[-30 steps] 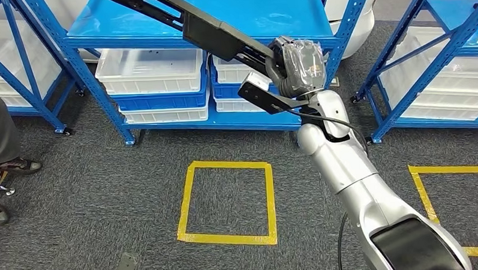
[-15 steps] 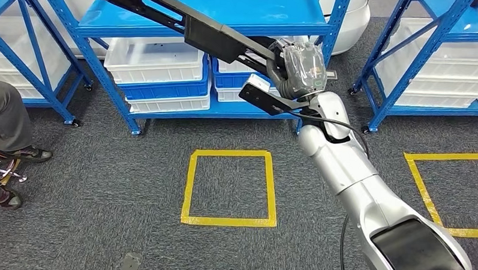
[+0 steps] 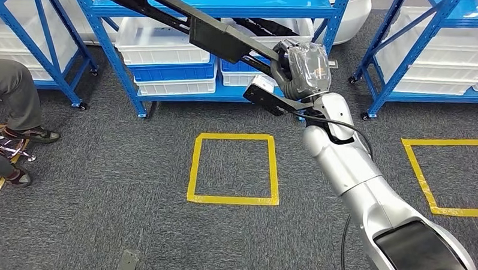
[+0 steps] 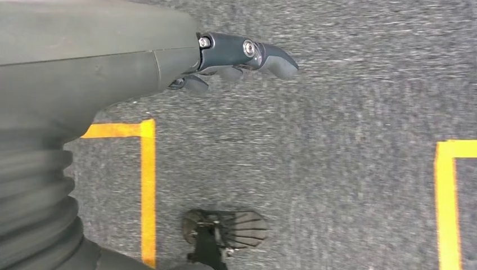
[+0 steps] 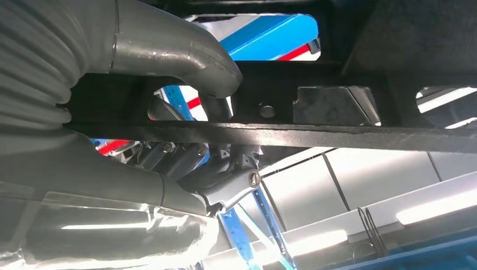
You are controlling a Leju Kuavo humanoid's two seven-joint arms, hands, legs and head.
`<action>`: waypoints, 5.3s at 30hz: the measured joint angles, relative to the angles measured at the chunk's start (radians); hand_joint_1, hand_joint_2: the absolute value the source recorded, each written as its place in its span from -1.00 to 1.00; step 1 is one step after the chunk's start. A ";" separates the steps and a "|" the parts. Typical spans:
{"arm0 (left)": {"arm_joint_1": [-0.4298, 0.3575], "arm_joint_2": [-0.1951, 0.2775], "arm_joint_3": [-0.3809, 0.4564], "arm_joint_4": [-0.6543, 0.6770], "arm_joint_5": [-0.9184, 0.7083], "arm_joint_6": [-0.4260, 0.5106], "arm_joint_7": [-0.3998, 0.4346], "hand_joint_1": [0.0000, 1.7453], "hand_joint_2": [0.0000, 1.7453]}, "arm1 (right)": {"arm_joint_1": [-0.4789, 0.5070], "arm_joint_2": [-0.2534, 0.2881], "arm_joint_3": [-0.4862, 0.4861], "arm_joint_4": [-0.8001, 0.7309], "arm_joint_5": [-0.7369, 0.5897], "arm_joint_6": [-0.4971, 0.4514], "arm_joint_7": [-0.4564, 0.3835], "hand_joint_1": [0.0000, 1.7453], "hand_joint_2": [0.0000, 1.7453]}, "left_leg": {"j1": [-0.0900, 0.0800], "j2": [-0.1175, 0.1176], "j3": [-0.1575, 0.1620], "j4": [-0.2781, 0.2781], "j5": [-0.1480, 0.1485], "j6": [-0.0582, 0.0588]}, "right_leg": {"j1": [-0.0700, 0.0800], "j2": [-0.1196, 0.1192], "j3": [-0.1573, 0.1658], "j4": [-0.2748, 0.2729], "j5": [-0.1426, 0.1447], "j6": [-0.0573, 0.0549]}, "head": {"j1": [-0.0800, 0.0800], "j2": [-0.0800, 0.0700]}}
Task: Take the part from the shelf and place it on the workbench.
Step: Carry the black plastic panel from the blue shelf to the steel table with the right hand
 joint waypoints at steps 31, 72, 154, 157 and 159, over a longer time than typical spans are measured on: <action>0.016 0.005 0.017 0.001 -0.009 0.015 -0.004 -1.00 1.00 | -0.043 0.010 -0.035 0.036 -0.058 -0.004 -0.015 1.00 1.00 | -0.019 -0.003 0.146 0.007 -0.149 0.004 | 0.005 -0.004 -0.136 -0.118 0.178 -0.012 | -0.005 0.000; 0.061 0.006 0.067 0.003 0.017 0.032 -0.035 -1.00 1.00 | 0.004 0.078 -0.027 0.045 -0.008 -0.004 0.005 1.00 1.00 | 0.006 -0.008 0.054 0.225 -0.236 -0.029 | 0.010 0.078 -0.078 -0.105 0.116 -0.063 | -0.010 0.000; 0.032 0.001 0.065 0.003 -0.064 0.011 -0.021 -1.00 1.00 | 0.123 0.005 -0.057 -0.090 0.089 0.022 0.082 1.00 1.00 | -0.015 0.097 0.185 -0.027 -0.155 0.008 | -0.003 -0.070 -0.086 -0.105 0.106 0.007 | -0.004 0.000; 0.031 0.000 0.066 0.002 -0.064 0.011 -0.021 -1.00 1.00 | 0.121 0.005 -0.058 -0.093 0.089 0.024 0.082 1.00 1.00 | -0.015 0.127 0.190 -0.024 -0.162 -0.009 | 0.000 -0.051 -0.077 -0.128 0.119 -0.016 | -0.008 0.000; 0.030 0.000 0.066 0.001 -0.066 0.011 -0.022 -1.00 1.00 | 0.120 0.002 -0.062 -0.096 0.090 0.024 0.082 1.00 1.00 | -0.006 0.092 0.180 0.009 -0.190 -0.019 | -0.008 -0.026 -0.074 -0.133 0.124 -0.032 | -0.009 0.000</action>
